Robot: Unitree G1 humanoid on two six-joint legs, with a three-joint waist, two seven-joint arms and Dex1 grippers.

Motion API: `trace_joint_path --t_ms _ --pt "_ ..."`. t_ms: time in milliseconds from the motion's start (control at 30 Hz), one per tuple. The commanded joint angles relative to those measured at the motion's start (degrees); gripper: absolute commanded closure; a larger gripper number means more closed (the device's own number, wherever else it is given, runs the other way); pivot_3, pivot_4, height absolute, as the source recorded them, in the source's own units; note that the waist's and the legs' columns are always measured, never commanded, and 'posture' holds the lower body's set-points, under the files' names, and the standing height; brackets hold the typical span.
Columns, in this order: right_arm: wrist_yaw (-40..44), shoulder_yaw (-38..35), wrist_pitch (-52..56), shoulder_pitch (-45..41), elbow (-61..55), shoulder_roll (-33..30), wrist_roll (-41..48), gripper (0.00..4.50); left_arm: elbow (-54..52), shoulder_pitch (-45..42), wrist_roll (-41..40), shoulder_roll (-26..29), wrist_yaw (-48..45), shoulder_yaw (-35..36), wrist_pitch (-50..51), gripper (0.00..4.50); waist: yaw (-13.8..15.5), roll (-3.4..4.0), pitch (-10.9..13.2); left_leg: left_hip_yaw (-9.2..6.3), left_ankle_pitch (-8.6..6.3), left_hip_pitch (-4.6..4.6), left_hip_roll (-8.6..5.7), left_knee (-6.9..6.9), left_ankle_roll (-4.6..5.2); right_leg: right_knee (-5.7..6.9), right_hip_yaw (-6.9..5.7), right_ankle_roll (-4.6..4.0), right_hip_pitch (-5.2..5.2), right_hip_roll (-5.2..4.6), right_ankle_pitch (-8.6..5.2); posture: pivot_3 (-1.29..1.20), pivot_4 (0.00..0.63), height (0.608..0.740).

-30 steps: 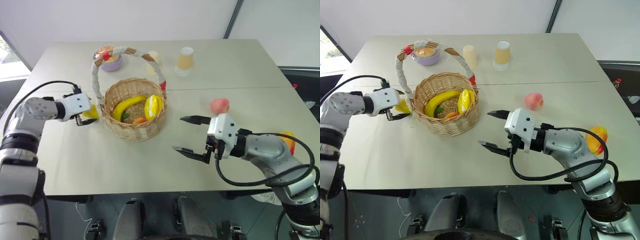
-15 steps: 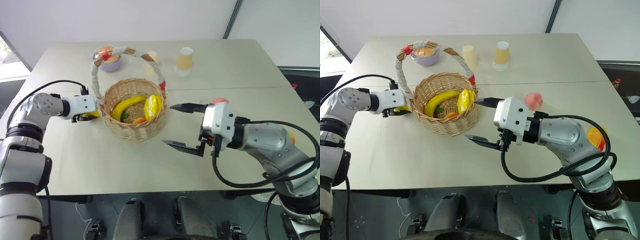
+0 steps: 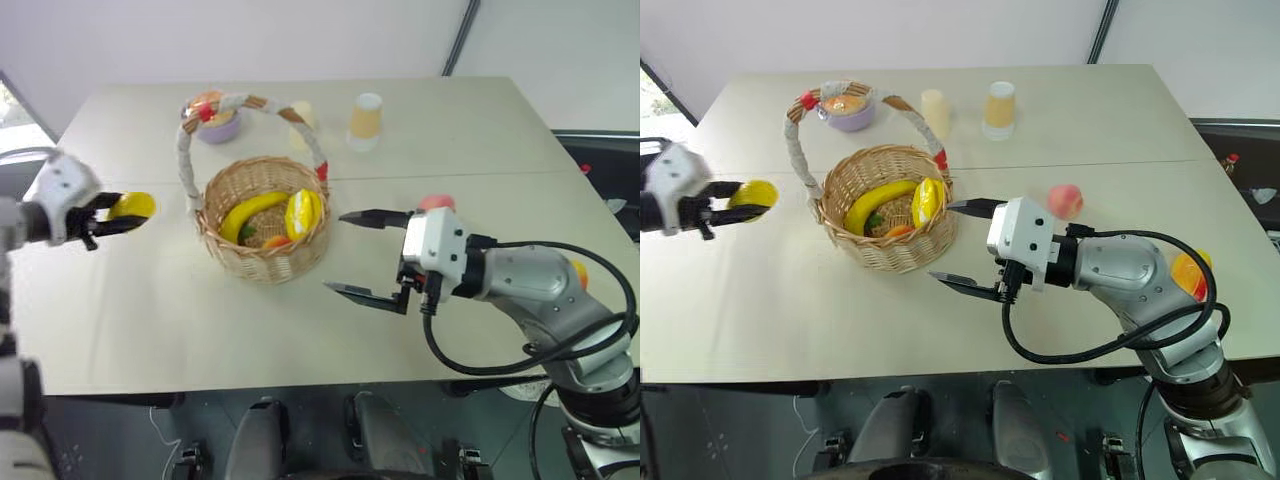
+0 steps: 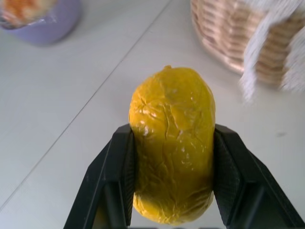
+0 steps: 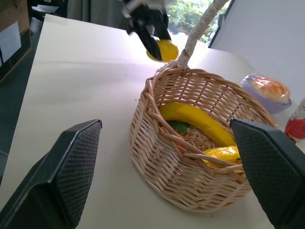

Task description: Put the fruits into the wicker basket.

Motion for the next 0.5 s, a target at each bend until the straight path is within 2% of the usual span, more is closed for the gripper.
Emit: trace_joint_path --t_ms 33,133,233,300,467,500 --pt "1.17 -1.91 -1.71 -1.33 1.1 -0.53 0.07 0.0 -26.62 7.92 -15.83 -1.31 4.87 8.9 18.44 2.87 0.54 -0.04 0.0 -0.07 0.0 0.02 0.0 0.03 0.0 -0.03 -0.04 0.0 0.08 -0.02 0.0 0.0 0.15 0.74" --pt "2.25 -2.37 -2.28 -2.98 3.74 -0.72 -0.14 0.0 -42.67 10.65 -23.49 -4.93 11.99 8.71 26.41 2.87 0.82 -0.07 -0.01 -0.16 0.0 0.2 -0.01 0.09 0.0 -0.18 -0.09 -0.01 0.4 -0.13 0.0 0.0 0.15 0.74" --pt "3.13 -2.29 -3.14 -4.12 6.14 -1.15 -1.0 0.0 -49.24 5.84 -20.89 -11.7 21.77 1.26 27.19 2.87 0.61 -0.05 -0.03 -0.14 0.0 0.3 -0.05 0.1 -0.01 -0.19 -0.1 -0.01 0.48 -0.01 0.0 0.0 0.15 0.74" --pt "3.26 -2.29 -3.37 -4.76 7.27 -1.37 -1.71 0.0 -49.43 2.13 -16.35 -16.77 28.37 -4.38 27.2 2.87 0.52 -0.07 -0.03 -0.15 0.0 0.32 -0.1 0.11 -0.01 -0.13 -0.09 0.01 0.49 0.07 0.01 0.0 0.15 0.74" --pt "1.81 -3.74 -2.35 -4.28 7.17 -1.87 -2.56 0.0 -45.56 0.82 -8.92 -21.36 32.96 -11.17 23.44 2.87 -0.31 -0.07 -0.03 -0.06 0.0 0.3 -0.33 -0.01 0.0 -0.05 0.1 0.0 0.26 0.18 0.01 0.0 0.15 0.74" --pt "1.36 -4.22 -2.15 -3.75 7.1 -2.14 -2.84 0.0 -44.32 0.44 -8.17 -22.25 33.69 -11.48 22.68 2.37 -0.18 -0.07 -0.03 -0.08 0.0 0.27 -0.31 -0.04 0.0 -0.04 0.09 -0.01 0.21 0.22 0.0 0.0 0.15 0.74"
